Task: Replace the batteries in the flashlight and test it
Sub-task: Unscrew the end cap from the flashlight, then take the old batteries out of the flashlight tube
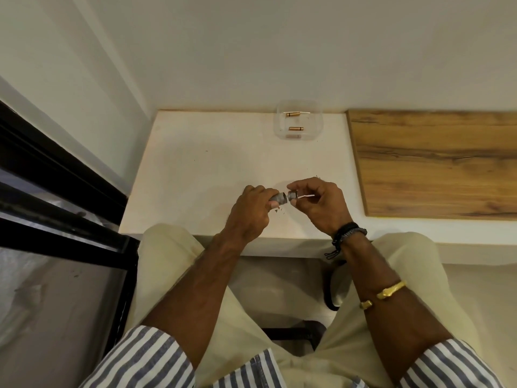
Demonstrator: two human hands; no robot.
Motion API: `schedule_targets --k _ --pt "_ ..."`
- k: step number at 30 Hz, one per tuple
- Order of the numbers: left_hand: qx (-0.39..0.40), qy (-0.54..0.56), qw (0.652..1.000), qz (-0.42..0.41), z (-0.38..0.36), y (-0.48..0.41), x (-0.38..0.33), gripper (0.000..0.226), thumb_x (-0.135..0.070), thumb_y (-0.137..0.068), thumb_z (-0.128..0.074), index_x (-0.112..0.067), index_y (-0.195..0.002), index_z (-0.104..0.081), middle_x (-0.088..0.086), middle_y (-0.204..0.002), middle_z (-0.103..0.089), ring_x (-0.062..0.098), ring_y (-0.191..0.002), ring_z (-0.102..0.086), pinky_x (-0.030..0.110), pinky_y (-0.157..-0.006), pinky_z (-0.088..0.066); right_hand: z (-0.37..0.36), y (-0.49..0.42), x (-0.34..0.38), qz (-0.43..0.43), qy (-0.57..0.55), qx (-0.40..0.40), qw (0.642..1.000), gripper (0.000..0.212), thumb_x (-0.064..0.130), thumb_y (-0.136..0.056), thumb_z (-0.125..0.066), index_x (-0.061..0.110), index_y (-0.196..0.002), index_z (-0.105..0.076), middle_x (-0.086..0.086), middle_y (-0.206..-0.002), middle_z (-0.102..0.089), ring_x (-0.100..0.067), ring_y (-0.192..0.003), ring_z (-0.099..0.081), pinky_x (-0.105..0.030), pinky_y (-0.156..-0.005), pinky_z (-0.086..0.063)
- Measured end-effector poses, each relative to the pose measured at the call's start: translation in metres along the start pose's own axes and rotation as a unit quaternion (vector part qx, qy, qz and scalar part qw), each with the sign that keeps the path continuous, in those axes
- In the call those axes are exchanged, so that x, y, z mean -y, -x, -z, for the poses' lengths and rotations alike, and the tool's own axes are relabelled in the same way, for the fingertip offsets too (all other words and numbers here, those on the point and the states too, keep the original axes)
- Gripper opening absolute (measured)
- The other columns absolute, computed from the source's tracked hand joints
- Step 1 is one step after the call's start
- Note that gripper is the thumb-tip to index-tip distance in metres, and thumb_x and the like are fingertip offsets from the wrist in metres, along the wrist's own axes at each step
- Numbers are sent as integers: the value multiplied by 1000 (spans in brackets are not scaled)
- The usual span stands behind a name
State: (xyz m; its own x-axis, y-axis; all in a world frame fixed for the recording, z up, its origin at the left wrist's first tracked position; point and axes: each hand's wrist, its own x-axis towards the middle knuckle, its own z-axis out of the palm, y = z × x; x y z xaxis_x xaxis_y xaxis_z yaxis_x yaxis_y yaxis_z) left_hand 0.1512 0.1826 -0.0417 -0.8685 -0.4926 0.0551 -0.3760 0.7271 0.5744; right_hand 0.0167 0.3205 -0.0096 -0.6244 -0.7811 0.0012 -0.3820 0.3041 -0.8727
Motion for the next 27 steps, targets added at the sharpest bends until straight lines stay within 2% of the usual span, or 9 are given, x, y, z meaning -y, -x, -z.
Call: schedule_targets --k 3,6,9,13,16,21,23,25,27 --pt "-20 30 999 12 1 -1 -1 28 -17 -100 -53 -10 -126 -60 10 -114 -67 21 -100 -51 32 -82 -45 0 -1 -6 -44 -58 -44 996 28 12 -89 -76 18 -116 -75 -3 -109 -73 -20 -94 -72 -37 -90 -60" --pt "-32 72 997 9 1 -2 -4 27 -20 -99 -56 -9 -124 -60 10 -114 -68 25 -99 -57 38 -84 -48 0 -4 -16 -90 -81 -97 988 19 19 -86 -78 19 -105 -77 -1 -105 -76 -17 -88 -74 -38 -86 -61" --pt "-59 121 991 -2 3 0 -9 25 -17 -97 -60 -8 -120 -63 8 -109 -71 25 -95 -62 40 -84 -52 -2 -7 -25 -115 -76 -155 978 13 23 -81 -81 23 -92 -74 9 -92 -77 -8 -81 -75 -26 -73 -60" --pt "-84 181 980 4 2 1 -13 24 -14 -96 -60 -8 -119 -65 2 -107 -72 16 -93 -64 28 -84 -54 -5 -13 -41 -123 -18 -218 968 12 30 -79 -84 25 -86 -75 18 -81 -72 0 -73 -68 -12 -64 -54" --pt "-79 196 977 5 2 1 -11 23 -16 -96 -58 -11 -117 -65 -7 -99 -69 6 -86 -62 22 -78 -54 -9 -18 -54 -134 6 -231 964 10 25 -80 -84 25 -85 -76 18 -82 -72 -1 -72 -68 -22 -70 -59" --pt "-73 194 978 3 -1 1 -9 25 -20 -93 -56 -13 -116 -65 -7 -98 -70 5 -87 -61 11 -77 -48 -16 -22 -68 -141 37 -227 963 7 17 -82 -82 22 -85 -78 15 -88 -73 -6 -76 -68 -34 -84 -61" --pt "-70 195 978 5 -3 0 -9 26 -18 -93 -58 -13 -118 -65 -3 -102 -72 7 -88 -62 15 -80 -49 -17 -22 -70 -142 51 -227 962 5 19 -82 -81 21 -85 -78 14 -87 -73 -6 -72 -65 -35 -83 -61" --pt "-69 195 978 6 -3 1 -8 27 -16 -93 -59 -12 -119 -65 1 -105 -73 14 -92 -64 25 -84 -52 -17 -23 -69 -144 69 -220 962 4 21 -83 -80 20 -85 -77 10 -88 -75 -8 -71 -64 -35 -80 -60" --pt "-66 181 981 9 -3 2 -8 27 -13 -94 -60 -11 -120 -64 4 -108 -72 21 -96 -64 34 -86 -52 -16 -21 -65 -142 91 -226 959 9 26 -82 -81 21 -88 -76 5 -96 -73 -10 -75 -62 -27 -70 -56"
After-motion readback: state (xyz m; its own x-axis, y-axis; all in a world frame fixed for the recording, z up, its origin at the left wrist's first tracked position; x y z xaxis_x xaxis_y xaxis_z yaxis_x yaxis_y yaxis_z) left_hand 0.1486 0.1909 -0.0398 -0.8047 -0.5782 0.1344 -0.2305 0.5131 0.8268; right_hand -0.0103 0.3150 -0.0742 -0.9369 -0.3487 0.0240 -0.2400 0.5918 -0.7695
